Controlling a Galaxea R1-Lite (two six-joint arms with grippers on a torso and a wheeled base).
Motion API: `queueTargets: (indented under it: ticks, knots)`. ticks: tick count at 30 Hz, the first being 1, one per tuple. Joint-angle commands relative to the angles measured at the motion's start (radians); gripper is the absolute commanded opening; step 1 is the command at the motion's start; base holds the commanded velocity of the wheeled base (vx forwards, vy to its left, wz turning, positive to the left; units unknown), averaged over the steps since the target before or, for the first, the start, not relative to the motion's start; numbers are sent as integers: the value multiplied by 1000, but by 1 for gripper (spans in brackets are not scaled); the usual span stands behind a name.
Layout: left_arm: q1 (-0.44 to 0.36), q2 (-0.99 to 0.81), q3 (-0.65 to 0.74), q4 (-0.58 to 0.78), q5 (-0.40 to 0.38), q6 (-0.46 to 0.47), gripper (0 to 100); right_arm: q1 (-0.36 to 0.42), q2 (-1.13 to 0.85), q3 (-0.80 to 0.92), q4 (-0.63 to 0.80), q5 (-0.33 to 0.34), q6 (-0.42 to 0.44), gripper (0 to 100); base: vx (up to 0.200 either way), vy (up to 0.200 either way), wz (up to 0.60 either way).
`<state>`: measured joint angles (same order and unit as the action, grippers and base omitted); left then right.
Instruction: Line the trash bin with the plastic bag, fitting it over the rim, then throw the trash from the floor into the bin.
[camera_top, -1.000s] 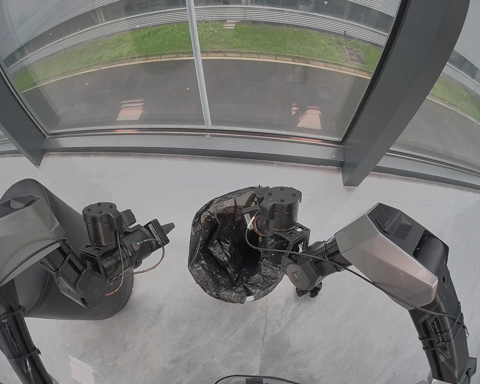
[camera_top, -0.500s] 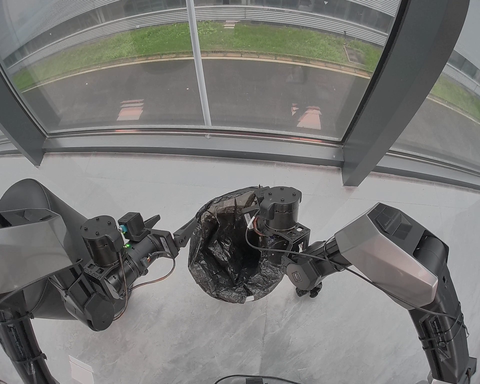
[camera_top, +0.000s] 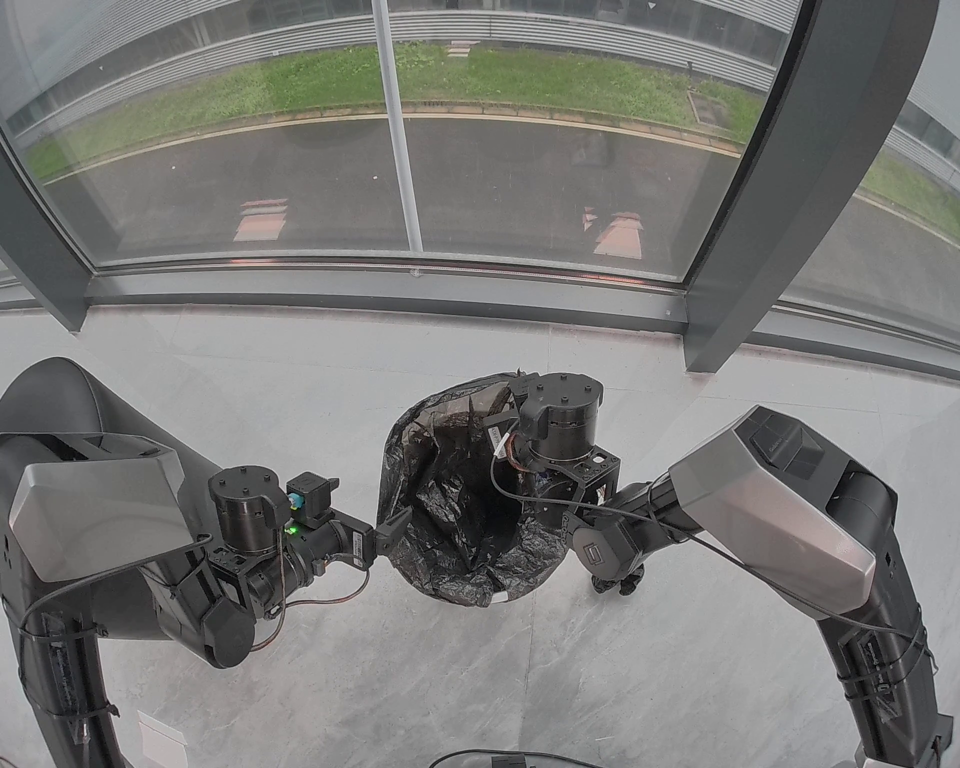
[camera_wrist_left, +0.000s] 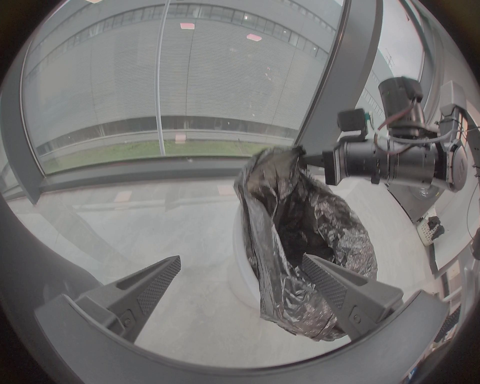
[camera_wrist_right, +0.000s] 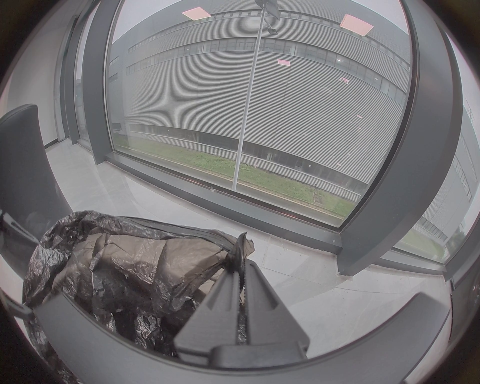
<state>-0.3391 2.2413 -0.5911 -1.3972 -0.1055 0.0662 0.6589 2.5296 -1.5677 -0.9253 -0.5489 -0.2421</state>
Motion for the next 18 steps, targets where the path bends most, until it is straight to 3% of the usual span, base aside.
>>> queueTargets:
  ticks: [1,6,18]
  knots:
    - [8,-5,-61,52,-23,0,100,1,0,0,-1,0,0,0,0,0,0]
    - [3,-31,-118,153,-26,-3,100,-1,0,0,-1,0,0,0,0,0,0]
    - [6,-32,-173,185,-19,-11,100,-1,1,0,-3,1,0,0,0,0,0]
